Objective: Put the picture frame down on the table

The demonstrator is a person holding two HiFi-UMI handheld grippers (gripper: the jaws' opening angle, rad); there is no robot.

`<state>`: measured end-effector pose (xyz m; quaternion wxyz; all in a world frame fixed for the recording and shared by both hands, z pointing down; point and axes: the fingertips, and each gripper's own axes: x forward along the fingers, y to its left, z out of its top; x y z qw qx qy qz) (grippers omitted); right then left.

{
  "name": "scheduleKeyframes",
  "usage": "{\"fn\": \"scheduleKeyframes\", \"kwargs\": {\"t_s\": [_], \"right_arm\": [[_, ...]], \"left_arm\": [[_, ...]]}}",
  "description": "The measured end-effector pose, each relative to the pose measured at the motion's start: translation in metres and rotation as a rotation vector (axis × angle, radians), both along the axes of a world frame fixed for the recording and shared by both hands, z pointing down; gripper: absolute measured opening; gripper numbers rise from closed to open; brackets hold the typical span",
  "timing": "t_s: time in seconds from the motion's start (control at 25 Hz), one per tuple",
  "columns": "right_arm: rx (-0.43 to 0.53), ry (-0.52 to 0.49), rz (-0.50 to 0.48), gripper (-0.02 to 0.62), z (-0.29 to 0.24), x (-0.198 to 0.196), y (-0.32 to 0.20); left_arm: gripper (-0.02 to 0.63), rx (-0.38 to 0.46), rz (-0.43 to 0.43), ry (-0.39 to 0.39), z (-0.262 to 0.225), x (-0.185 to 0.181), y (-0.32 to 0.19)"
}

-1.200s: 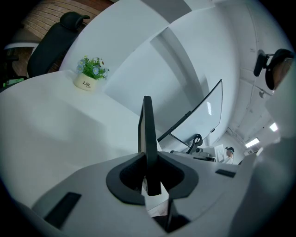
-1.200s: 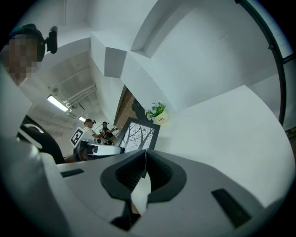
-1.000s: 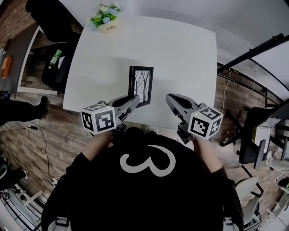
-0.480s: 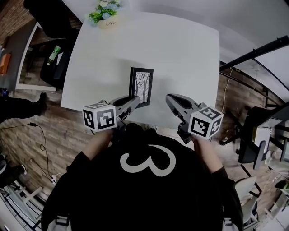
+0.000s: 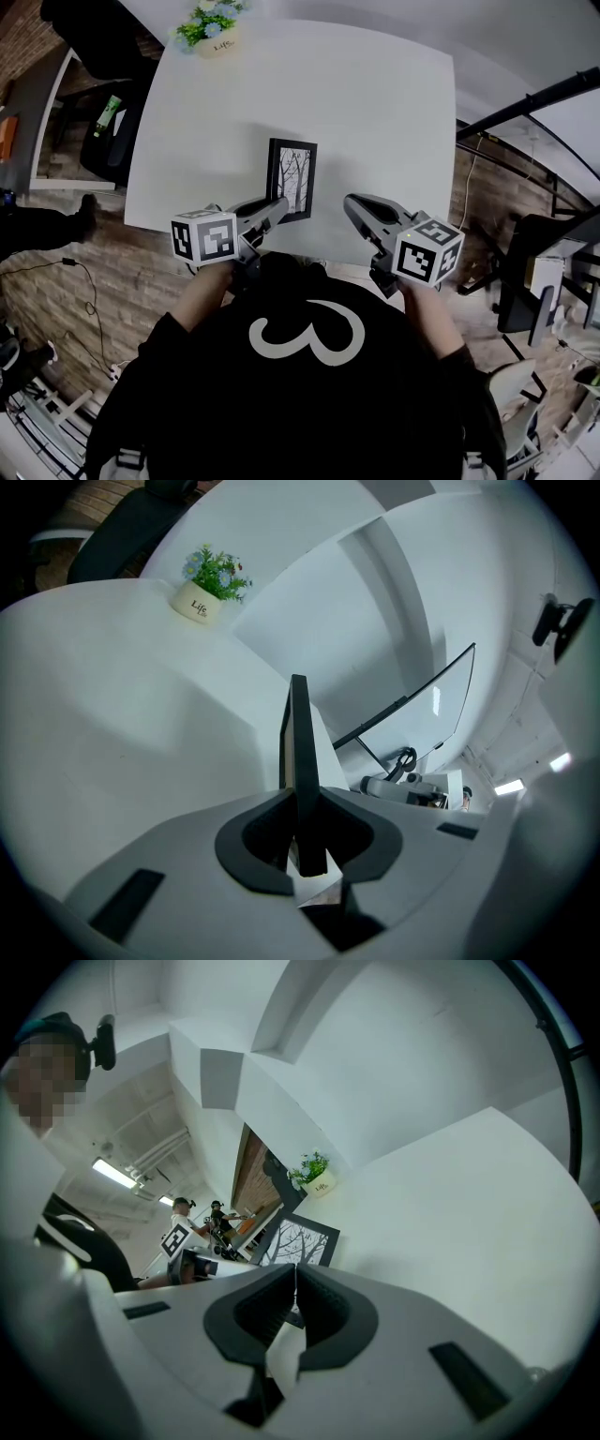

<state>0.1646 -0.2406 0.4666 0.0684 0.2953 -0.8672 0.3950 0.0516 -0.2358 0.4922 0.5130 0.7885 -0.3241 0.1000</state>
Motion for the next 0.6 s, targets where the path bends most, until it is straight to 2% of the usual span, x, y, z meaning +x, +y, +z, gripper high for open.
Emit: {"fn": "scheduleKeyframes", "kwargs": {"t_s": [0.6], "right_arm": [[-0.017, -0.007, 0.023, 0.025, 0.006, 0.005, -0.003]], "left_arm": [[0.068, -0.058, 0.011, 0.034, 0.011, 0.004, -0.005]]}}
